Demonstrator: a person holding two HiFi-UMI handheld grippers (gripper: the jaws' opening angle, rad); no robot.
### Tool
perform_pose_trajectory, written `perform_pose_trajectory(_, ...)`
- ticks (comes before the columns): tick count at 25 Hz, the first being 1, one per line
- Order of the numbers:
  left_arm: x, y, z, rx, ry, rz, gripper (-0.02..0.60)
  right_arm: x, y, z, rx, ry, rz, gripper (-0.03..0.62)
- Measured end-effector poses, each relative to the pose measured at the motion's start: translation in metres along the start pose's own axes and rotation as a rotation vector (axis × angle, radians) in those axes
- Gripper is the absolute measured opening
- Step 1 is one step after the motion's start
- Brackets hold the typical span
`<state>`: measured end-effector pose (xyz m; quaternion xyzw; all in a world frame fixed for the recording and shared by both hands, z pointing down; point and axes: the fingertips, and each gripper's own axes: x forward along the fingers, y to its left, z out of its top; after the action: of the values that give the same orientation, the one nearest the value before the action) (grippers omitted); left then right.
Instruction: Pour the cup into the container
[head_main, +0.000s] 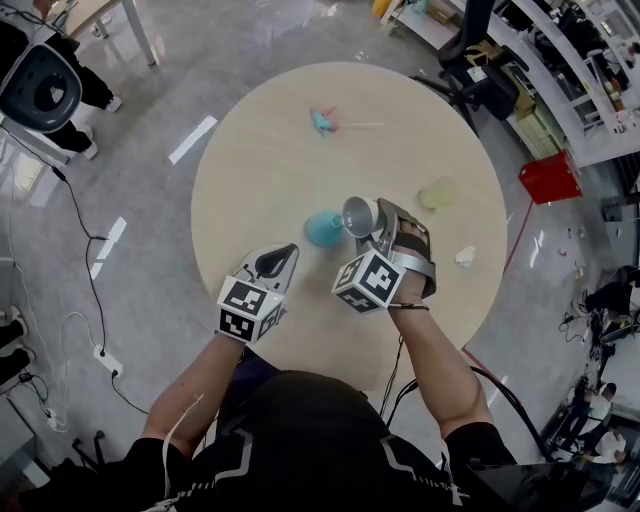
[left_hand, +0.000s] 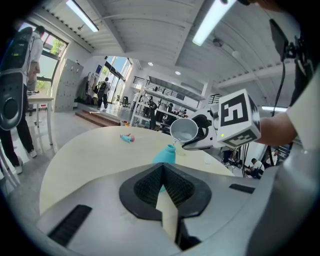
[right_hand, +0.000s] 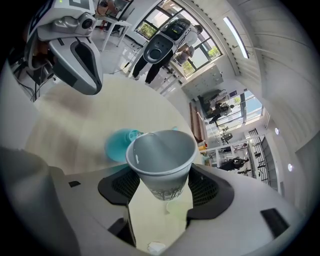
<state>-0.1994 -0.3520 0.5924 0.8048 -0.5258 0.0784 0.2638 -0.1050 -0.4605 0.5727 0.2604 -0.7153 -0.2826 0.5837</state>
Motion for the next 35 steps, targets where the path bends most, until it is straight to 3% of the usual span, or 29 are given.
perform_pose_trajectory(11, -0.007, 0.005, -0.001, 0.007, 0.009, 0.008, -0.009, 0.006, 0.007, 0.001, 0.012, 0.021, -0.004, 0.307)
perform_pose_trajectory(19, -0.010, 0.000, -0.001, 0.016, 0.023, 0.000, -0.009, 0.002, 0.011, 0.001, 0.234, -0.058, 0.020, 0.307)
perform_pose_trajectory(24, -0.012, -0.011, 0.005, 0.032, 0.016, -0.009, -0.009, -0.009, 0.014, -0.003, 0.424, -0.148, 0.081, 0.307)
perform_pose_trajectory(31, -0.007, -0.026, 0.017, 0.054, 0.004, -0.019, -0.009, -0.030, 0.009, -0.014, 0.587, -0.292, 0.126, 0.307)
perform_pose_trajectory(35, -0.001, -0.041, 0.028, 0.070, -0.015, -0.031, -0.009, -0.040, 0.008, -0.033, 0.657, -0.318, 0.125, 0.307)
